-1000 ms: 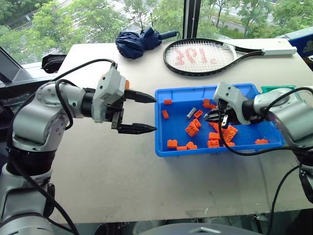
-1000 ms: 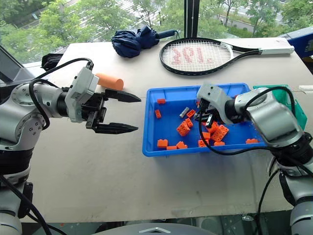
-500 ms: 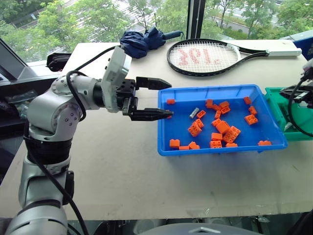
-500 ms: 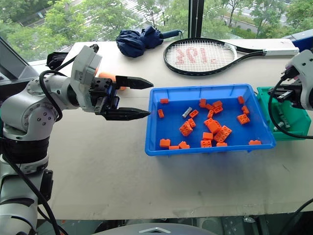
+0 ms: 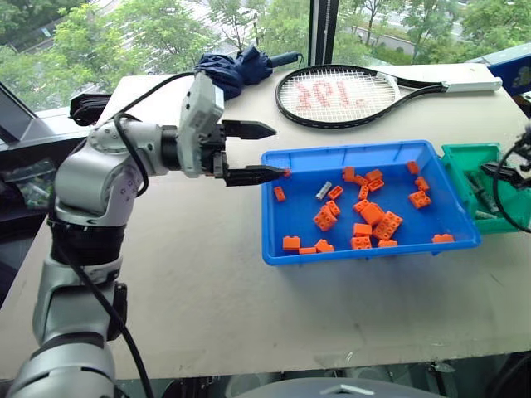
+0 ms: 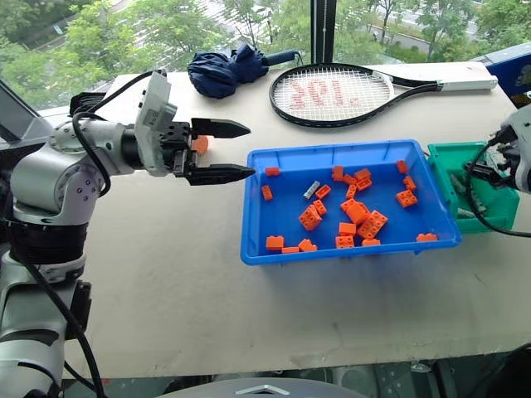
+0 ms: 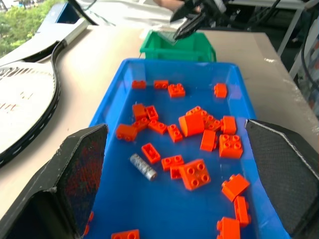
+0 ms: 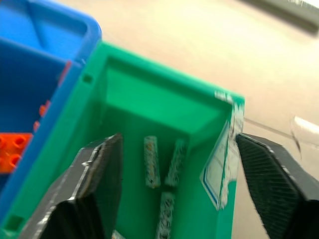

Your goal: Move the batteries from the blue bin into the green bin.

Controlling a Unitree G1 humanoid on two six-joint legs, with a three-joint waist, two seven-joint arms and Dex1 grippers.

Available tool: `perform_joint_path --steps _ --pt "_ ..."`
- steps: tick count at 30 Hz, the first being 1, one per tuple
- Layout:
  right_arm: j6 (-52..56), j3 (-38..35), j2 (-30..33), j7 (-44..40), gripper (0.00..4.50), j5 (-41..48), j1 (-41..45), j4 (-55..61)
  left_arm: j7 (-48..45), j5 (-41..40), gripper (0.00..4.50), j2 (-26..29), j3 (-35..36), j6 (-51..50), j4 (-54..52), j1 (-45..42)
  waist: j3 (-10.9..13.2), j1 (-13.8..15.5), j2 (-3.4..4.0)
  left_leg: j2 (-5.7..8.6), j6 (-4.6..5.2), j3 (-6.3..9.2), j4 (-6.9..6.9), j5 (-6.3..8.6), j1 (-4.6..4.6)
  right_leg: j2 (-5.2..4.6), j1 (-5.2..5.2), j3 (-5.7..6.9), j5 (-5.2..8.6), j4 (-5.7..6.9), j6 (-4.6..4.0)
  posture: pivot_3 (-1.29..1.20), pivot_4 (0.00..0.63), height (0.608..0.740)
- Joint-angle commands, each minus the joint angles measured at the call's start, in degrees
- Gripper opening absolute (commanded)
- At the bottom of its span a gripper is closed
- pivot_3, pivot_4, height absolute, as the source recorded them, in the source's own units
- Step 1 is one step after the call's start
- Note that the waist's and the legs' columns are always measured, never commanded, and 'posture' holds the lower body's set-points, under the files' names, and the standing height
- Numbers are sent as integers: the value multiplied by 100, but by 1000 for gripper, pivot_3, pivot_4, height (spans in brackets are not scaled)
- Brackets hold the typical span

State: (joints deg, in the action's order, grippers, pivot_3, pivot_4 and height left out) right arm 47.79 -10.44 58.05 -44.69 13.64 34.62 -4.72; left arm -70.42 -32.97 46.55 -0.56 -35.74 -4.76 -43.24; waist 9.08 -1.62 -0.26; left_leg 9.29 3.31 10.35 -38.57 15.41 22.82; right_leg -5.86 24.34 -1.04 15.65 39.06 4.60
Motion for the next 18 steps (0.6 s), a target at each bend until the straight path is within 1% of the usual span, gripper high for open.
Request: perform_joint_path --steps 1,3,4,6,8,11,14,18 --pt "257 456 -410 -37 3887 294 350 978 -202 93 4500 247 162 187 27 185 -1 -41 -1 -1 0 0 2 0 -1 0 0 1 0 0 0 0 150 740" --pt "577 838 -1011 156 3887 441 571 1423 -368 255 4500 472 164 376 90 393 -2 -67 -3 -4 0 2 3 0 0 3 0 2 0 -3 0 0 150 740" --pt "691 926 -1179 208 3887 479 627 1538 -416 307 4500 529 157 444 107 450 -1 -78 -3 -5 0 2 4 0 -1 4 0 1 0 -5 0 0 150 740" --pt "868 1270 -1791 326 3887 610 703 1746 -504 465 4500 677 158 659 164 645 -1 -67 -4 -4 0 2 6 0 1 3 2 0 0 -6 0 0 150 740" --pt "762 1713 -2211 343 3887 548 706 1814 -552 528 4500 785 198 772 164 806 -1 -42 -3 -2 0 6 7 0 5 1 3 4 0 -10 0 0 150 740" --pt "680 2085 -2633 415 3887 445 819 1602 -585 461 4500 882 287 732 55 980 -1 -21 -4 5 0 15 -1 0 11 -2 3 13 0 -10 0 0 150 740" --pt "484 2497 -2867 413 3887 196 1045 1211 -548 442 4500 913 334 742 -51 1088 -1 -29 -4 6 0 15 -8 0 11 -1 2 13 0 -3 0 0 150 740" --pt "530 2791 -3158 283 3887 176 1231 826 -488 428 4500 915 391 719 -166 1183 -1 -77 -4 5 -1 17 -7 -1 7 0 3 13 0 2 0 0 150 740"
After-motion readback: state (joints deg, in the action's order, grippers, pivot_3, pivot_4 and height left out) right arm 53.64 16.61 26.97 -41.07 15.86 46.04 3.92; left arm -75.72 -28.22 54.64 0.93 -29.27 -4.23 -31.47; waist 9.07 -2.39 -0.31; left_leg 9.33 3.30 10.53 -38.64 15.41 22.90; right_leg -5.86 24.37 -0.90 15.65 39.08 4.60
